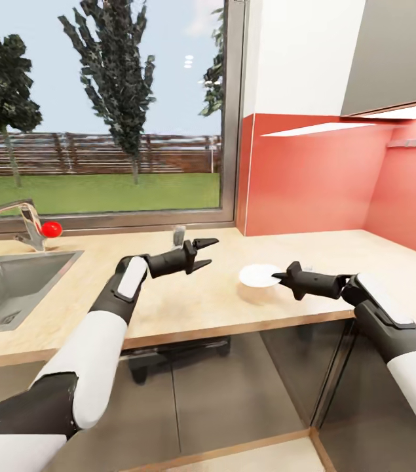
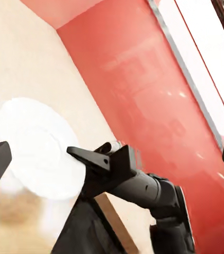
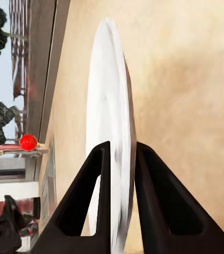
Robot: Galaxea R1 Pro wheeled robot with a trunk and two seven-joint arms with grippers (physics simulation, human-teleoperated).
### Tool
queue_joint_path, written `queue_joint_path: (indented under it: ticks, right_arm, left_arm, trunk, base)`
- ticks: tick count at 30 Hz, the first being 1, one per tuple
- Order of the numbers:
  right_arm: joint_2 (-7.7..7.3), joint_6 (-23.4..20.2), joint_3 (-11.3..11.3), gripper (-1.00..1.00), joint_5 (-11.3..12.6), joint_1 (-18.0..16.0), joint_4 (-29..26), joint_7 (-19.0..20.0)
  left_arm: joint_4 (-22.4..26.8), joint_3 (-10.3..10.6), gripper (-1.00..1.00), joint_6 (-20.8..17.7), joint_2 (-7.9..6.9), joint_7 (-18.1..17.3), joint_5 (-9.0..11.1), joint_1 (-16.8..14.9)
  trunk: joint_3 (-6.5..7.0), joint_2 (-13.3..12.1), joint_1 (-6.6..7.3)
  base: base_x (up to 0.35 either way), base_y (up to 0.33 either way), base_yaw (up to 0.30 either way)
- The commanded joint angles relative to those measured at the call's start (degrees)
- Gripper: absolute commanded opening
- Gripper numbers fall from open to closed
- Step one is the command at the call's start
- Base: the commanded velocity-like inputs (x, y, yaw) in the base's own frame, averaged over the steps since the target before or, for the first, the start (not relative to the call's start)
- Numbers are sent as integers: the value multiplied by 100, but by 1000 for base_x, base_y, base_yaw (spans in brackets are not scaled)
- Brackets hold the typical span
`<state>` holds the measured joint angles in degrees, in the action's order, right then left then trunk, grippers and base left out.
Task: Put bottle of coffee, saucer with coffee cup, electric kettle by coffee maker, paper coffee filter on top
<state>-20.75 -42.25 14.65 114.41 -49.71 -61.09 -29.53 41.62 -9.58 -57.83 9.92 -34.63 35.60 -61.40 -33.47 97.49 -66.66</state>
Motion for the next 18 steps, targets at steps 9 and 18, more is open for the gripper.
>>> queue_joint_path:
  ticks: [9, 18]
  right_arm:
    - [-353, 28, -22, -100, 72, -19, -61, 28]
    - [-447, 39, -23, -100, -694, -22, -152, 468]
  left_arm:
    - [280, 3059, 100, 3, 8, -2314, -64, 21]
    - [1223, 4558, 100, 137, -355, -3152, -71, 1399]
  trunk:
    - [-7, 3, 2]
    - [-7, 3, 2]
  base:
    - [-52, 0, 0]
    - [-2, 0, 0]
